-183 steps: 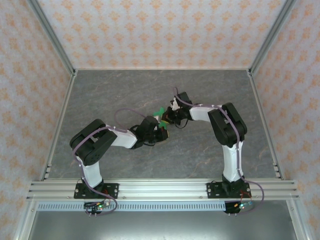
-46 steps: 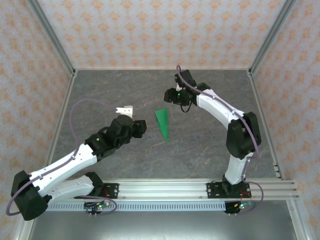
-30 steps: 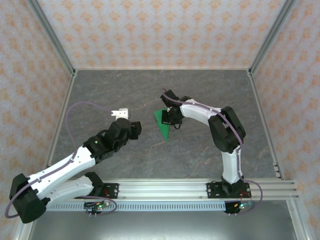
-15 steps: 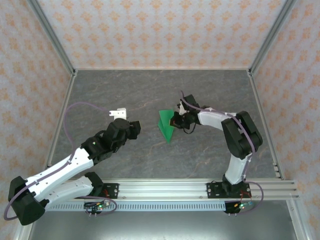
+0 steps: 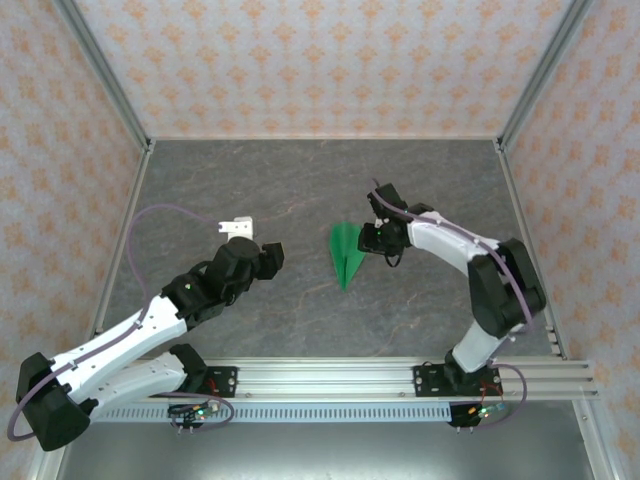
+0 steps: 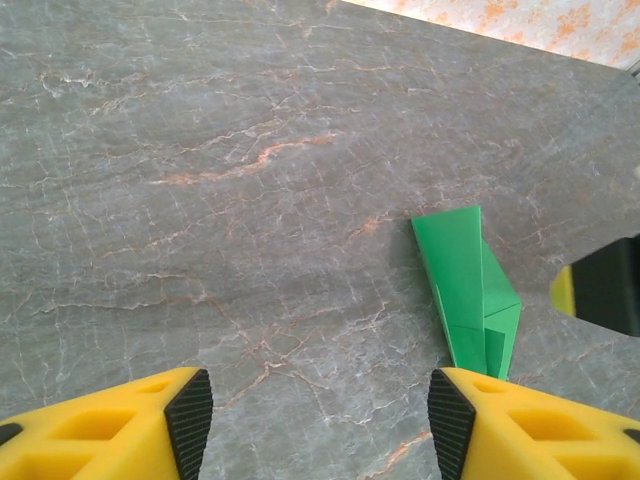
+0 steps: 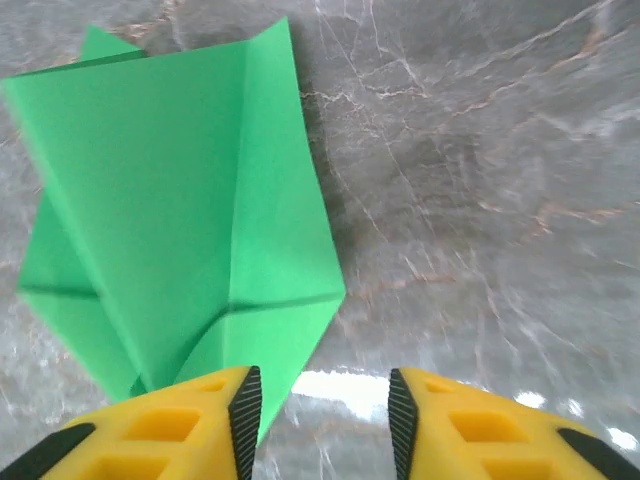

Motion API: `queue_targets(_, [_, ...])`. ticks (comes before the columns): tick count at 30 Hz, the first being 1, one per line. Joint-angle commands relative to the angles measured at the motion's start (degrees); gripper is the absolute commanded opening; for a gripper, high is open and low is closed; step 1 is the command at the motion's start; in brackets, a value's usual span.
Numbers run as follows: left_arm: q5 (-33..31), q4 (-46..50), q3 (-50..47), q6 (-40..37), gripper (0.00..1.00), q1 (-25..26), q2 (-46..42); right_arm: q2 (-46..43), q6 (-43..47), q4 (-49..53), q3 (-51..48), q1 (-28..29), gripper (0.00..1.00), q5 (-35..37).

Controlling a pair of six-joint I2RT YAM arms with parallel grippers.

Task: Fold a paper plane with a square sheet of paper (fold left side to right side)
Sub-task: Move the paper plane to the top-center of the table.

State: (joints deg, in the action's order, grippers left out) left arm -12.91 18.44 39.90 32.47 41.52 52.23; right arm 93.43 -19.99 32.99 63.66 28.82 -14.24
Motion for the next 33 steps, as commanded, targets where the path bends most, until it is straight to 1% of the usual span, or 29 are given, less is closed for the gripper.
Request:
queue_targets(1, [-1.2,-2.6,-1.0,-0.6,0.64,-0.4,-0.9,-3.1,-1.9,9.0,2.3,5.1,0.44,8.9])
queue_targets(5, [-0.8,-3.3,-1.9,-0.2,0.66,-0.4,-1.1,-1.1,-6.4,7.3,3.0,10.3,0.44,7.2])
queue_targets(7, [-0.6,-3.4,-2.2,0.0,0.66,-0.5,-1.2,1.0,-7.7,6.1,3.5,11.7,0.44,7.3])
queue_targets(11, [-0.4,-3.3,-2.7,0.2,0.67,-0.4,-2.0,6.0,-8.2,6.3,6.0,12.6,0.43,7.5])
queue_targets(16, [-0.7,-3.2,-3.1,0.6,0.68,-0.5,-2.6,9.8,-8.2,5.8,7.0,12.7,0.40,7.0])
queue_targets(20, [-0.8,-3.1,-3.1,0.6,0.68,-0.4,-2.6,11.5,-8.4,3.3,6.7,12.8,0.39,4.3])
queue_targets(25, [-1.1,-2.6,-3.0,0.4,0.69,-0.5,-2.6,13.4,-7.8,3.8,8.4,12.9,0.30,4.4])
queue_targets(30, [-1.3,-2.3,-3.0,0.3,0.69,-0.5,-2.7,15.1,-7.4,4.5,9.2,13.0,0.20,4.7])
queue_targets(32, [-1.3,-2.1,-2.8,0.3,0.69,-0.4,-2.7,15.6,-7.2,4.9,9.7,12.9,0.15,4.9])
queue_targets(33, [-1.3,-2.0,-2.7,0.0,0.69,-0.4,-2.7,15.6,-6.9,5.4,10.1,12.9,0.10,5.3])
